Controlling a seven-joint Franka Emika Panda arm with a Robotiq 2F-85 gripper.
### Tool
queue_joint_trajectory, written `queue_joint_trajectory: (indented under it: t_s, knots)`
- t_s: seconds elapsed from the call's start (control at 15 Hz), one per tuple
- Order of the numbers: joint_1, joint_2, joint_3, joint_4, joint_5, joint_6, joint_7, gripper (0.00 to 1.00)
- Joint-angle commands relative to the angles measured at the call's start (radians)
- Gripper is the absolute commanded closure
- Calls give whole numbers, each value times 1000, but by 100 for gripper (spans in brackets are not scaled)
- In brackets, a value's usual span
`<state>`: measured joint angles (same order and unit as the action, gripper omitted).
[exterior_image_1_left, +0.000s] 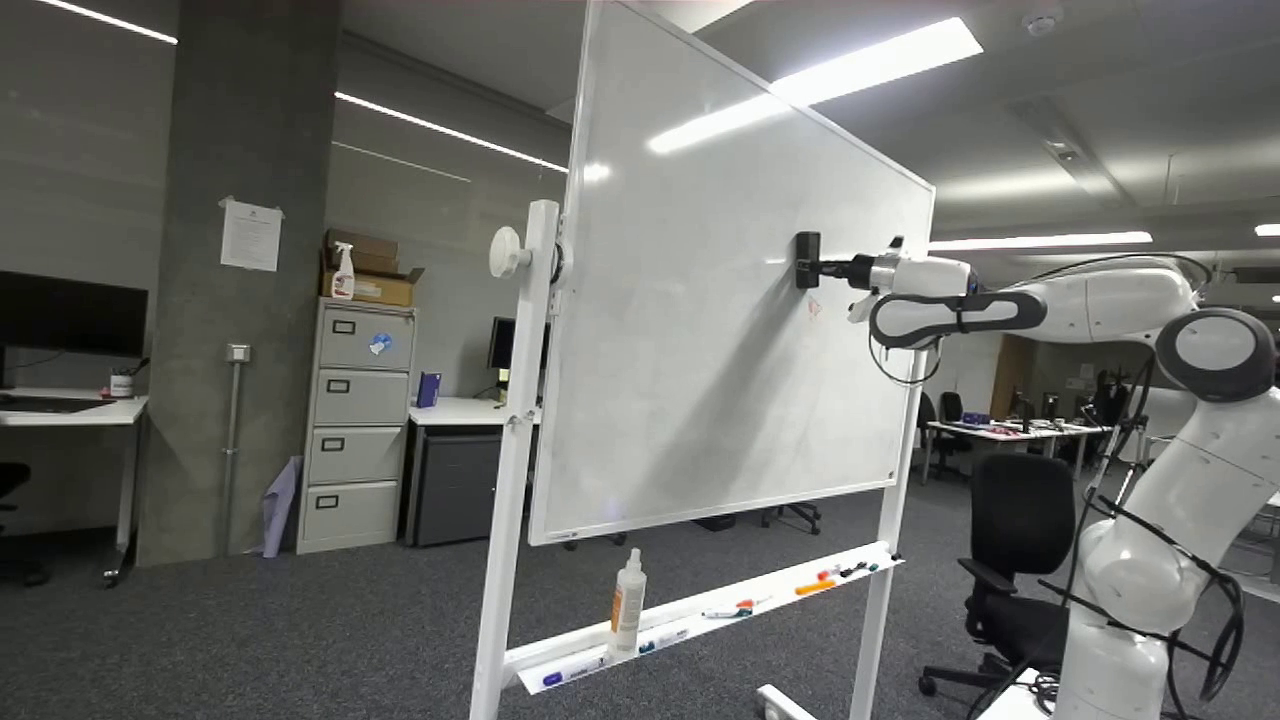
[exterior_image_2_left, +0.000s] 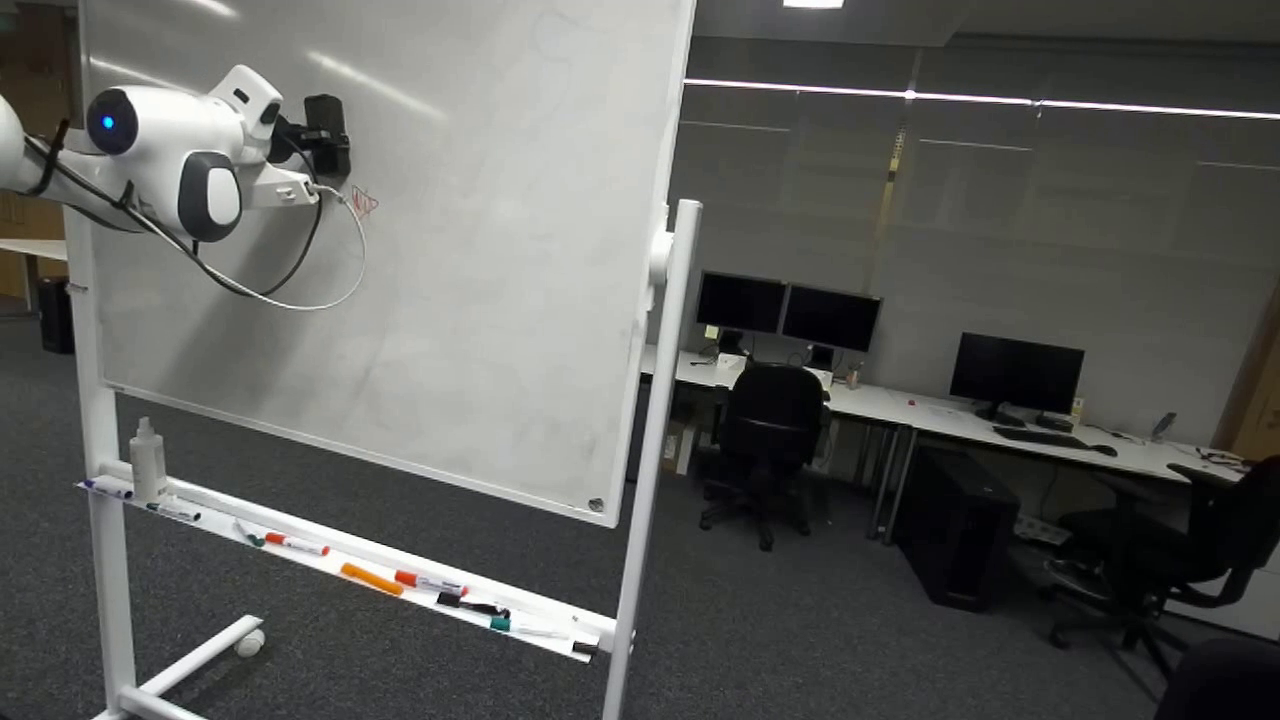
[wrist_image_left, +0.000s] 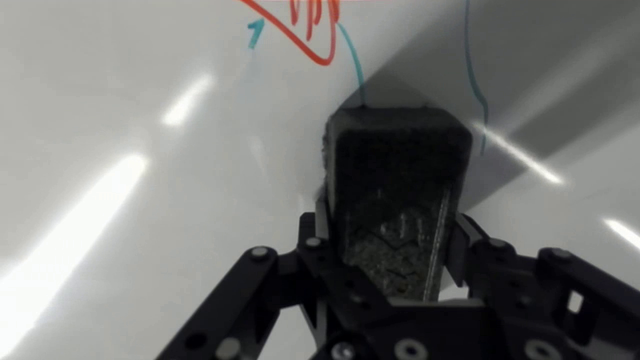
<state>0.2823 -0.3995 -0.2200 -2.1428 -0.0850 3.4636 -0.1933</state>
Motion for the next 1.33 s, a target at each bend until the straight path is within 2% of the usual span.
queue_joint_trajectory:
  t_s: [0.0,0.33,0.67,1.0,1.27]
  knots:
    - [54,23,-98,-17,-2,0,22,69]
    - [106,-6,-172,-71,-1,0,19,69]
    - [179,-18,-276,-115,-4,0,20,69]
    - [244,-23,-361,-102,-7,0,5,69]
    - [246,-9,-399,-72,2,0,-7,69]
